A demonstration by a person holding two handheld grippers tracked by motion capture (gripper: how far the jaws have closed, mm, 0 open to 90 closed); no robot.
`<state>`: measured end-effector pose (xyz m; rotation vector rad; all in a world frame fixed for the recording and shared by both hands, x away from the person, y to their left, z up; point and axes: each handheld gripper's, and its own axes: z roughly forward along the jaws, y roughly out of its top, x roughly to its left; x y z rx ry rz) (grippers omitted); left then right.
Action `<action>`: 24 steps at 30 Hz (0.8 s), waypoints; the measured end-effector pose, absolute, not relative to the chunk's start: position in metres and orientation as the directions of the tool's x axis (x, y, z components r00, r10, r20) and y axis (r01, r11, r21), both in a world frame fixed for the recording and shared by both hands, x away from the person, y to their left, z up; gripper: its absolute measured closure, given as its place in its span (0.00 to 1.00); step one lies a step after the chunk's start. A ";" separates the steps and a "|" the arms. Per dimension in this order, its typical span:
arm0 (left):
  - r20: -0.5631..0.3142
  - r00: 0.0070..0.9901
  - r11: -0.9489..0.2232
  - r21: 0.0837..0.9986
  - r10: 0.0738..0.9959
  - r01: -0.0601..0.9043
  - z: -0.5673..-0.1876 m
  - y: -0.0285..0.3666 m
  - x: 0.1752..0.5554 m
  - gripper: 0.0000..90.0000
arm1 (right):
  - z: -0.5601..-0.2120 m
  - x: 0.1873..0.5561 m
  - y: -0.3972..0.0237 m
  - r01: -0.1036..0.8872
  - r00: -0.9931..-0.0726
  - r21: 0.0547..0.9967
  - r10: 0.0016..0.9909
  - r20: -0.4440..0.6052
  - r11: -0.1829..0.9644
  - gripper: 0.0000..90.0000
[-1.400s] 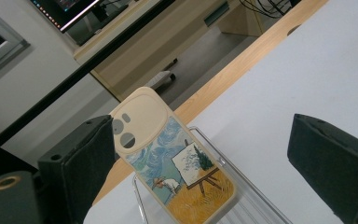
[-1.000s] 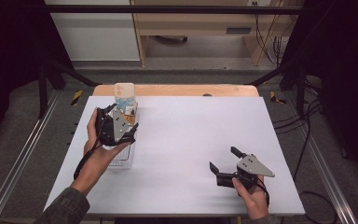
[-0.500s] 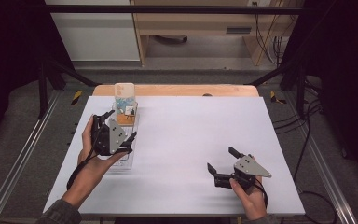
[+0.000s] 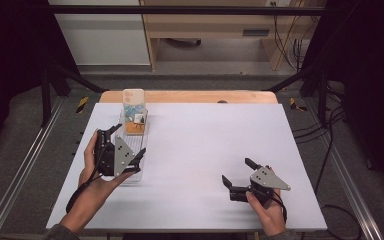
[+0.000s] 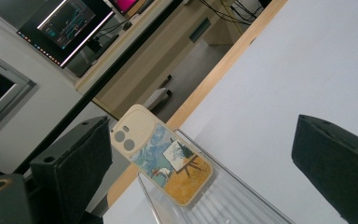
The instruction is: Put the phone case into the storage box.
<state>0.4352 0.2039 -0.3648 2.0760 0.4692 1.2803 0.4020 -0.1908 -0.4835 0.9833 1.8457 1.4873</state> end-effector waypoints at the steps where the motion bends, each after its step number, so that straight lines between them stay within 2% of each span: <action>1: 0.657 0.460 -0.727 0.686 0.598 -0.035 -0.365 0.204 0.434 0.05 | -0.483 0.402 -0.191 0.191 -0.569 0.975 0.822 0.017 0.112 0.04; 16: 0.662 0.436 -0.712 0.699 0.610 -0.067 -0.368 0.205 0.409 0.05 | -0.484 0.402 -0.192 0.190 -0.566 0.975 0.824 0.009 0.119 0.03; 24: 0.631 0.426 -0.675 0.735 0.648 -0.062 -0.372 0.216 0.400 0.05 | -0.483 0.402 -0.194 0.190 -0.562 0.975 0.827 0.013 0.113 0.03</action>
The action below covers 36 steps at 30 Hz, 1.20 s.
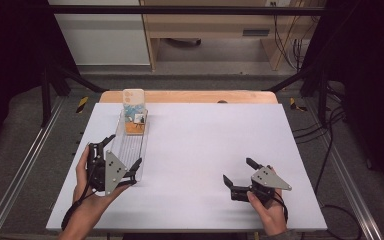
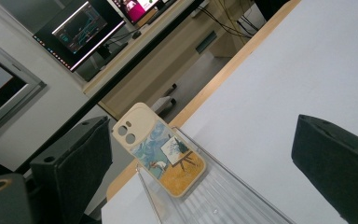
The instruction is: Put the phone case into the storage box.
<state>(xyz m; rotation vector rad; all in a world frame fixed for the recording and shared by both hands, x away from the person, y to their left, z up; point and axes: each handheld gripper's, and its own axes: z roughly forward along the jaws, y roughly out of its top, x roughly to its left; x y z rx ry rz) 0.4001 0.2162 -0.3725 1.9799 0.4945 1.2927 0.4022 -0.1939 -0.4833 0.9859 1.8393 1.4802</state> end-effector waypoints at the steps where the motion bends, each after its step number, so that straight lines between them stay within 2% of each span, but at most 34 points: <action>1: 0.626 0.425 -0.670 0.740 0.654 -0.060 -0.373 0.217 0.399 0.05 | -0.483 0.402 -0.194 0.190 -0.562 0.975 0.827 0.013 0.113 0.03; 5: 0.600 0.426 -0.640 0.766 0.677 -0.061 -0.372 0.223 0.397 0.04 | -0.483 0.402 -0.194 0.188 -0.563 0.976 0.826 0.017 0.108 0.03; 11: 0.497 0.432 -0.530 0.846 0.752 -0.050 -0.375 0.238 0.396 0.03 | -0.483 0.402 -0.194 0.187 -0.560 0.977 0.828 0.020 0.104 0.03; 19: 0.277 0.437 -0.306 0.952 0.856 -0.005 -0.376 0.262 0.395 0.03 | -0.483 0.402 -0.194 0.189 -0.558 0.977 0.829 0.021 0.103 0.03; 36: 0.169 0.407 -0.187 0.982 0.898 0.005 -0.386 0.286 0.389 0.02 | -0.482 0.402 -0.196 0.188 -0.550 0.977 0.835 0.021 0.099 0.03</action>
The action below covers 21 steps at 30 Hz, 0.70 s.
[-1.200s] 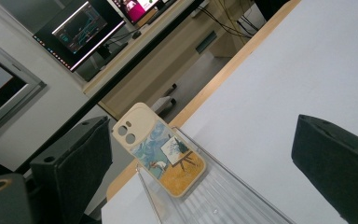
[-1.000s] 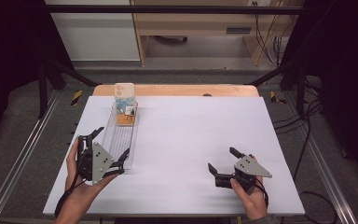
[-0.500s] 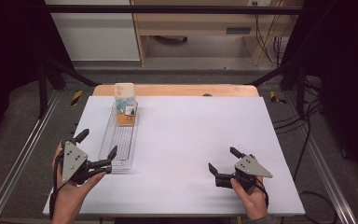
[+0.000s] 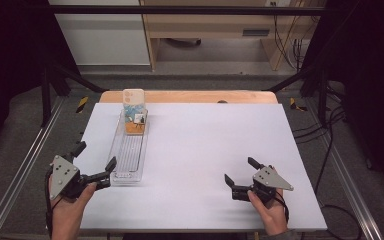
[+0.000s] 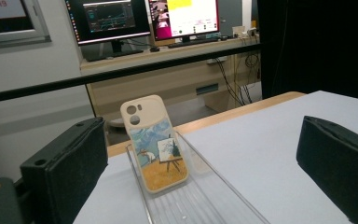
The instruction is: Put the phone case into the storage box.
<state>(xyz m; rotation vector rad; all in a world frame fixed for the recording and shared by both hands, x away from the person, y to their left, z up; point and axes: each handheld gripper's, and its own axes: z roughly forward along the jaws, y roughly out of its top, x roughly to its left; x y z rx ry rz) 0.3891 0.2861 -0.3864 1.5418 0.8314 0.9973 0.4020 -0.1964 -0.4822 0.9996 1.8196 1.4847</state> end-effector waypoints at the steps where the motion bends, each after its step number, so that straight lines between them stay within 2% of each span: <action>1: 0.163 0.401 -0.182 0.983 0.902 0.009 -0.389 0.288 0.389 0.02 | -0.482 0.402 -0.196 0.189 -0.551 0.977 0.834 0.022 0.099 0.03; 6: 0.121 0.389 -0.144 0.989 0.913 0.030 -0.405 0.300 0.388 0.02 | -0.482 0.402 -0.196 0.186 -0.554 0.977 0.832 0.018 0.103 0.03; 21: 0.099 0.427 -0.128 0.991 0.899 0.040 -0.428 0.301 0.388 0.02 | -0.482 0.401 -0.195 0.175 -0.555 0.976 0.831 -0.010 0.129 0.03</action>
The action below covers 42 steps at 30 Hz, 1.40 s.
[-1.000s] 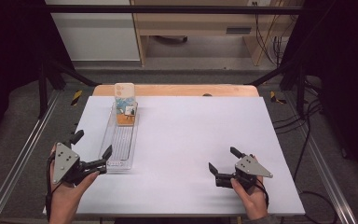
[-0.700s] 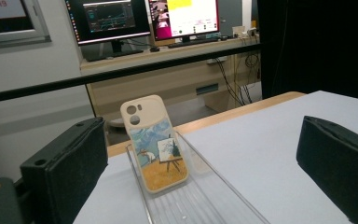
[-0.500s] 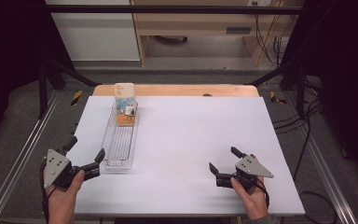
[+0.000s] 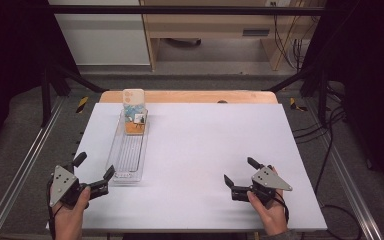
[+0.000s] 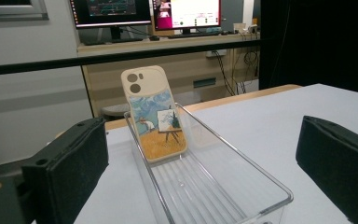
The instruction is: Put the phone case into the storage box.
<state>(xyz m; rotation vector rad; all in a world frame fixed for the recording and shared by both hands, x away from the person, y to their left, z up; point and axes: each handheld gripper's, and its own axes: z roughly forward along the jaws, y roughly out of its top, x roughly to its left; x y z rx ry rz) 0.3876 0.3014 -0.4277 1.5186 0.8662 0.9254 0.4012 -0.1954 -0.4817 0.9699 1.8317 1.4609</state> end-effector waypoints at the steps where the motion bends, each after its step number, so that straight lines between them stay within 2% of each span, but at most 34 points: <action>1: 0.097 0.429 -0.126 0.991 0.898 0.039 -0.429 0.301 0.388 0.02 | -0.482 0.401 -0.196 0.174 -0.555 0.976 0.832 -0.011 0.129 0.03; 16: 0.116 0.444 -0.146 0.989 0.888 0.033 -0.447 0.301 0.400 0.03 | -0.482 0.403 -0.206 0.166 -0.538 0.978 0.843 -0.017 0.126 0.03; 33: 0.112 0.468 -0.142 0.989 0.877 0.029 -0.458 0.307 0.401 0.03 | -0.486 0.410 -0.232 0.128 -0.477 0.980 0.876 -0.072 0.150 0.03; 42: 0.050 0.469 -0.091 0.994 0.882 0.064 -0.463 0.312 0.398 0.03 | -0.491 0.415 -0.236 0.140 -0.469 0.981 0.882 -0.056 0.137 0.03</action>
